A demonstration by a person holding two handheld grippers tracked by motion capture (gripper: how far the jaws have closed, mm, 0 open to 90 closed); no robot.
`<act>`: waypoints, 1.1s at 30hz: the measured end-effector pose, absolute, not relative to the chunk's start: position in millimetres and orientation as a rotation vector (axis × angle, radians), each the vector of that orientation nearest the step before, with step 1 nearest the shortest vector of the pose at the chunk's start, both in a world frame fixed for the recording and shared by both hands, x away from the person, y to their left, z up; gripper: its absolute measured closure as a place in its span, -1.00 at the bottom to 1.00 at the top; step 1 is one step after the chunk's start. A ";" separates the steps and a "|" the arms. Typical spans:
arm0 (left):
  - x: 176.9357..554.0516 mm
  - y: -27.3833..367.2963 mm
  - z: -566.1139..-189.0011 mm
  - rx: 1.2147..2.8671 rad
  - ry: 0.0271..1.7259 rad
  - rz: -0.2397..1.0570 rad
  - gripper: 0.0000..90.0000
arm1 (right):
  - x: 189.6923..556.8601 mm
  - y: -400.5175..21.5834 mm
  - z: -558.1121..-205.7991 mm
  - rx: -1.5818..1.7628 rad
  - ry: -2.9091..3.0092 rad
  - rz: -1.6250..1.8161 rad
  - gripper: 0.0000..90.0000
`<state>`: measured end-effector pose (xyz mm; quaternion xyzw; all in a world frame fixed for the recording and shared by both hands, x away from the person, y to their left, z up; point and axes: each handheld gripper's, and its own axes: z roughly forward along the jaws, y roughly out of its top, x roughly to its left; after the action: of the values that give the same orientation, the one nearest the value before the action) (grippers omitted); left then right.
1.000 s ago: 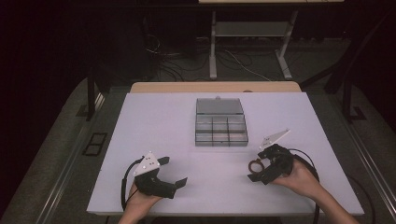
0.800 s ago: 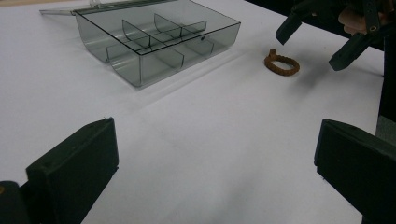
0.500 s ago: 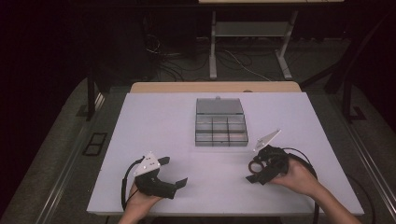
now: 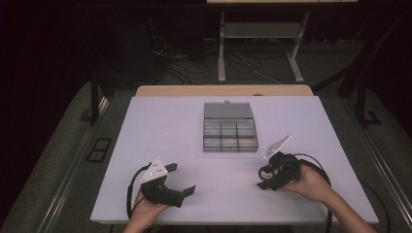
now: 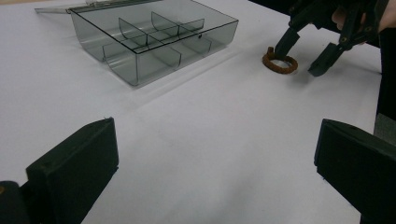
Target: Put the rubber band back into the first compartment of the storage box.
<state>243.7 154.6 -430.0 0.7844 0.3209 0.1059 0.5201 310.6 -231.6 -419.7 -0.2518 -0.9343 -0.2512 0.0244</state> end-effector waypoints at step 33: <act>244.1 153.1 -430.8 1.893 0.760 0.256 -1.00 | 314.1 -234.1 -428.2 -0.796 -2.960 -0.711 0.86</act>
<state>244.1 153.1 -430.8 0.7884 0.3167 0.1066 0.5165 314.1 -234.1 -428.2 -0.2531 -0.9407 -0.2258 -0.0024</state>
